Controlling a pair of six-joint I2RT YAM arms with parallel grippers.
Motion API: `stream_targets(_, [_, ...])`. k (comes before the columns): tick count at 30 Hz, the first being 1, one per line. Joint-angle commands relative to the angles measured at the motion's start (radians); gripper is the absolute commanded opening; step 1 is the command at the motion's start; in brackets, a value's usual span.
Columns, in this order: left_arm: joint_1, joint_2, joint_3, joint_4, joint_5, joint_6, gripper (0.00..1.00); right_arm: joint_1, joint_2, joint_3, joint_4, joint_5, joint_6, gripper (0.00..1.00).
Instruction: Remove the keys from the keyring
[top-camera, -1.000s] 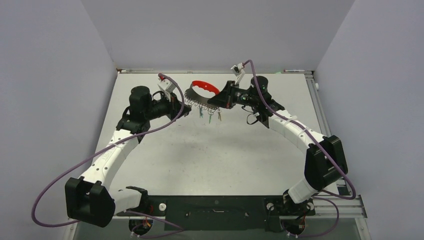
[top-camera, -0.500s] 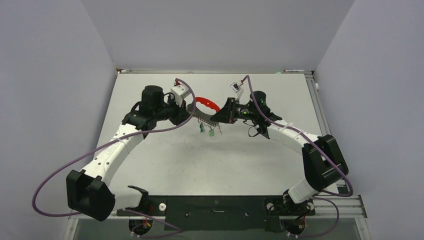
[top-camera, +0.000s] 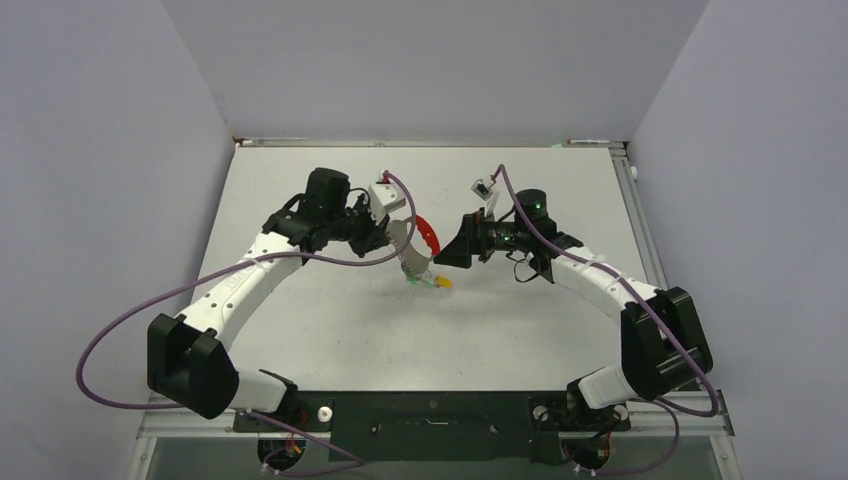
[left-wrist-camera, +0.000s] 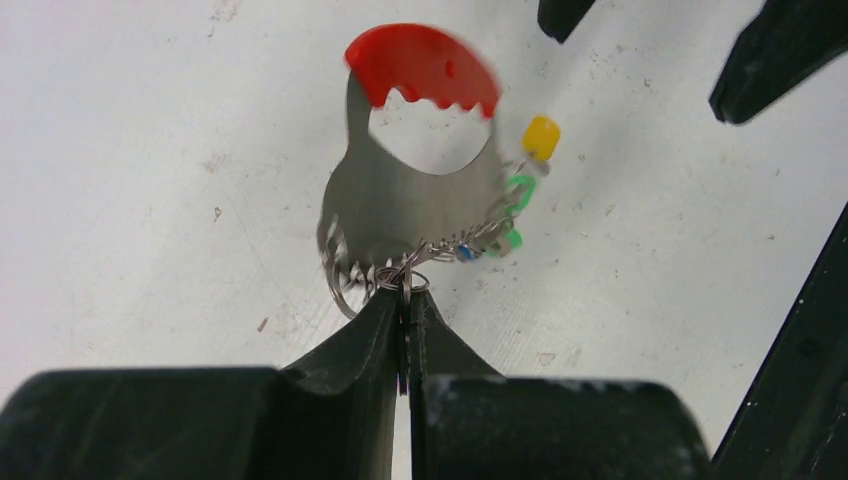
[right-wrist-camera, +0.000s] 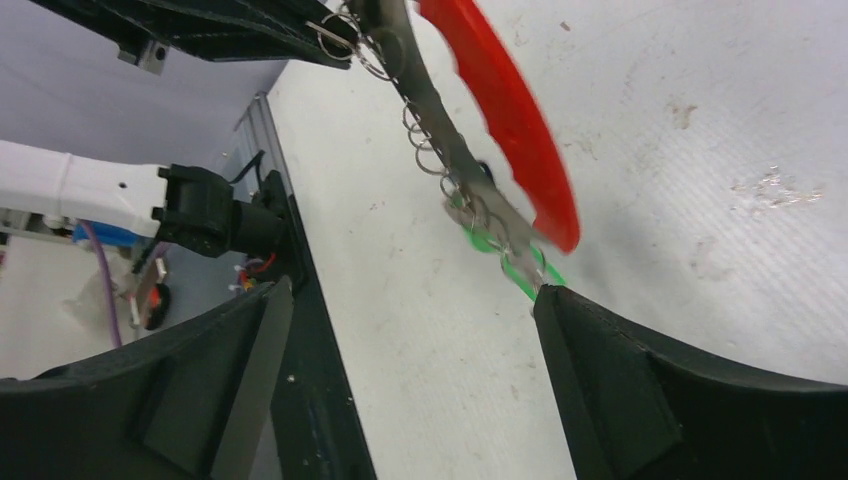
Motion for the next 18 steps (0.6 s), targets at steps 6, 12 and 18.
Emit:
stream_targets(6, [-0.023,-0.002,0.142,-0.286,0.049,0.438,0.0,-0.106,-0.088,0.141,-0.34,-0.087,-0.357,0.9])
stream_targets(12, [-0.051,-0.085,0.119,-0.353,-0.008,0.652,0.0,-0.141,-0.094,0.267,-0.543,-0.116,-0.579,0.9])
stream_targets(18, [-0.092,-0.211,0.075,-0.353,-0.051,0.831,0.0,-0.146,-0.072,0.455,-0.878,-0.127,-0.885,0.9])
